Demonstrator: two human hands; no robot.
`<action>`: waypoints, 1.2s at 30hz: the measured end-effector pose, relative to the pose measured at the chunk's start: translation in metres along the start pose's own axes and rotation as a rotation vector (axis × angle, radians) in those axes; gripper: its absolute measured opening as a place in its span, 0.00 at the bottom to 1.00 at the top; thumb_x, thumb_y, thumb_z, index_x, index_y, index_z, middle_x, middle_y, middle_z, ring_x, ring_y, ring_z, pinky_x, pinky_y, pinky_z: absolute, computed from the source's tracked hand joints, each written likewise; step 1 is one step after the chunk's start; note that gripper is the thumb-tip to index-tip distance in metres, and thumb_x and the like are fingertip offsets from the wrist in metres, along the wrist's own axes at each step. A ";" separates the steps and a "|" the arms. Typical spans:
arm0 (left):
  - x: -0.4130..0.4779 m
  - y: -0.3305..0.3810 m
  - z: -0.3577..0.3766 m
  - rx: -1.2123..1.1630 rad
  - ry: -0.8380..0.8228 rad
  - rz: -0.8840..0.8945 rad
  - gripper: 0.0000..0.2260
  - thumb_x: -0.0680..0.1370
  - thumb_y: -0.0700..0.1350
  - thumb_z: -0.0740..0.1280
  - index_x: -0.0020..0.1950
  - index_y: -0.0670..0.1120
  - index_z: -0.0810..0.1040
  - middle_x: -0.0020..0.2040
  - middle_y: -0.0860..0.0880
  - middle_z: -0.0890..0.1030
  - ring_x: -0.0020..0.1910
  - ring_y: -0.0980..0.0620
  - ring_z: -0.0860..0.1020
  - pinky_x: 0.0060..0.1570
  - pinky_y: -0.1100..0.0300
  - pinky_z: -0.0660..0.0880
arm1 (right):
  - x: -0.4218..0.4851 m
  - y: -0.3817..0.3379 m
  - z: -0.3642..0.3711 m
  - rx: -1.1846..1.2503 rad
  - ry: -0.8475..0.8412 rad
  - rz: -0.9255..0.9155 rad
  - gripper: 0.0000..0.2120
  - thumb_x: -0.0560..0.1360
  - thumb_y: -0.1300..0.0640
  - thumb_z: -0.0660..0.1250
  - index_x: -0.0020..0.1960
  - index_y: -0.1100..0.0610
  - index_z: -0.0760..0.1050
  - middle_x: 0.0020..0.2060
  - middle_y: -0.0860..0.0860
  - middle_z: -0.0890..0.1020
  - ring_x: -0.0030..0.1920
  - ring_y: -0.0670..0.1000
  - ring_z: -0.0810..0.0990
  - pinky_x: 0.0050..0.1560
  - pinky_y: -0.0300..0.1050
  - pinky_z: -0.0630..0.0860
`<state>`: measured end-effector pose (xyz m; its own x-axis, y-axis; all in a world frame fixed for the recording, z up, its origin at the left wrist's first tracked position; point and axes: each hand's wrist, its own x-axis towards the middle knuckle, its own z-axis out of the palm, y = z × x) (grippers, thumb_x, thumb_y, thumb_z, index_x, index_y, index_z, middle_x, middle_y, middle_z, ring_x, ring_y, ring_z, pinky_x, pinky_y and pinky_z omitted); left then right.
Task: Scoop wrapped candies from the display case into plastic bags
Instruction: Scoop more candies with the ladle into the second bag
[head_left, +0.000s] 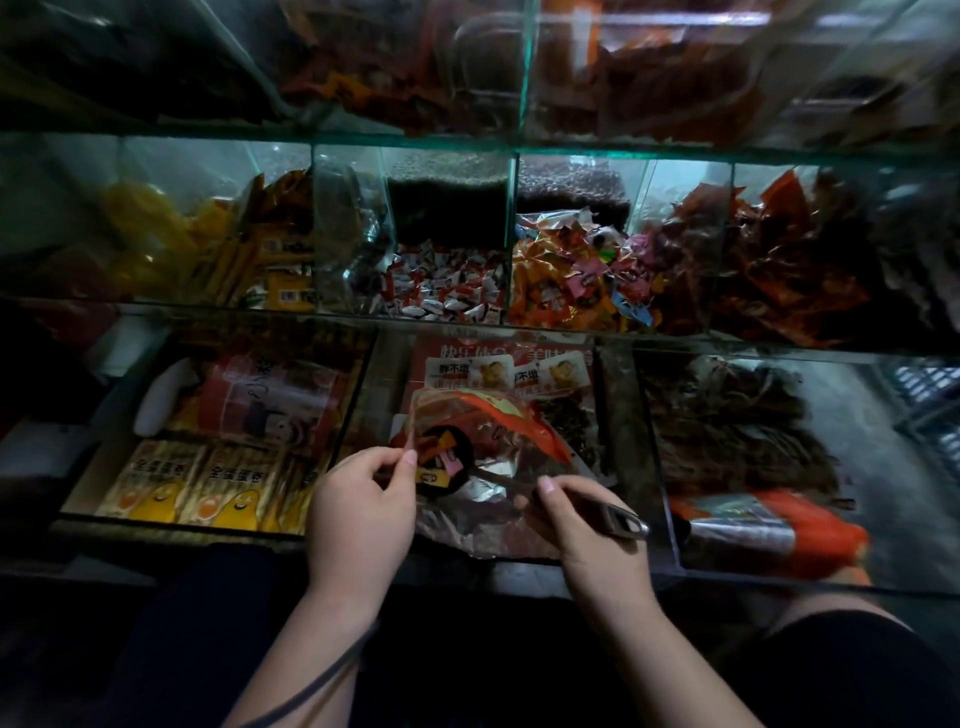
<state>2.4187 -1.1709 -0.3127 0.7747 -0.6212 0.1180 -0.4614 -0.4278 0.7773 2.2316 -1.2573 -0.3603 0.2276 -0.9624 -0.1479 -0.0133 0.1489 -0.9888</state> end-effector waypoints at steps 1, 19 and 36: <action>0.000 0.000 0.000 -0.015 -0.008 -0.006 0.07 0.80 0.51 0.69 0.45 0.53 0.85 0.36 0.59 0.82 0.37 0.61 0.79 0.31 0.66 0.70 | 0.000 -0.001 0.006 -0.099 0.002 -0.051 0.05 0.76 0.53 0.75 0.41 0.49 0.85 0.39 0.47 0.87 0.42 0.46 0.86 0.44 0.34 0.80; 0.003 -0.006 -0.002 -0.139 0.041 -0.022 0.14 0.79 0.45 0.70 0.35 0.56 0.78 0.33 0.62 0.81 0.34 0.61 0.79 0.28 0.71 0.70 | -0.002 0.003 0.049 -0.065 0.014 0.013 0.06 0.74 0.52 0.75 0.40 0.51 0.85 0.35 0.48 0.86 0.37 0.47 0.85 0.43 0.46 0.81; 0.003 -0.004 -0.008 -0.195 0.043 -0.066 0.13 0.80 0.46 0.70 0.35 0.54 0.79 0.30 0.58 0.81 0.27 0.60 0.76 0.24 0.69 0.67 | -0.010 -0.012 0.032 0.106 0.108 0.108 0.06 0.77 0.55 0.73 0.41 0.51 0.85 0.37 0.50 0.87 0.38 0.46 0.87 0.38 0.38 0.81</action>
<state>2.4257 -1.1659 -0.3107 0.8201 -0.5657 0.0863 -0.3204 -0.3290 0.8883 2.2608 -1.2419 -0.3464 0.1244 -0.9575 -0.2602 0.0724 0.2703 -0.9601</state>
